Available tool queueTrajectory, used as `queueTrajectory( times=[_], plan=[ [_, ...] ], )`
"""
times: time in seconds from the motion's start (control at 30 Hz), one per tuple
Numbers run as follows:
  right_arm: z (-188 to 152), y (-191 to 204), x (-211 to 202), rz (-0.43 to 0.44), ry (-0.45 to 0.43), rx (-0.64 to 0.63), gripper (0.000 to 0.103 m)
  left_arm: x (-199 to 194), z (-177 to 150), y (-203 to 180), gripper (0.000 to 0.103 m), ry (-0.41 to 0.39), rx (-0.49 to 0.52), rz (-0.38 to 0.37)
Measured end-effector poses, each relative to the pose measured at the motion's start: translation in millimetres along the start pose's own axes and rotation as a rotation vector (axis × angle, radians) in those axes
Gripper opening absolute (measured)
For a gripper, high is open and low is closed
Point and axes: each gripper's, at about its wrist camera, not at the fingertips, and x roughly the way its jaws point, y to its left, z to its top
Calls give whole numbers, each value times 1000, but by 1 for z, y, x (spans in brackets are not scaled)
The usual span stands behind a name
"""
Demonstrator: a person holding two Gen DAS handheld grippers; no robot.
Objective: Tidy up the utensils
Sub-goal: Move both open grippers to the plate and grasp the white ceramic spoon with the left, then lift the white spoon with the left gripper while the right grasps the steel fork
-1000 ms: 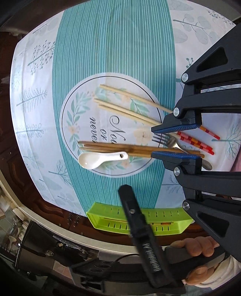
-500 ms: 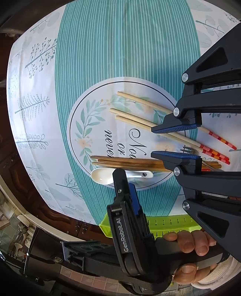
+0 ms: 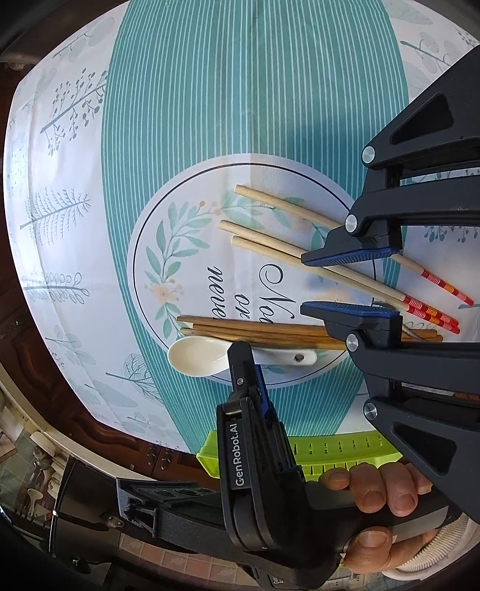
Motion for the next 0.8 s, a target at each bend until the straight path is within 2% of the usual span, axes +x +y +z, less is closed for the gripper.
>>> queueTrajectory(
  times=[0.3,0.5,0.67,0.8],
  plan=[
    [2,3,4,11,15,-7,20,-6,-9,1,1,1,64,39],
    [-5,9,4,26,37,1,20,-29,-24,4,1,-10,133,56],
    [-20,12,5,18,62,14,20,-54,-42,24,1,-17,156,45],
    [-33,13,9,-21,63,10,25,-54,-51,41,0,3,163,47]
  ],
)
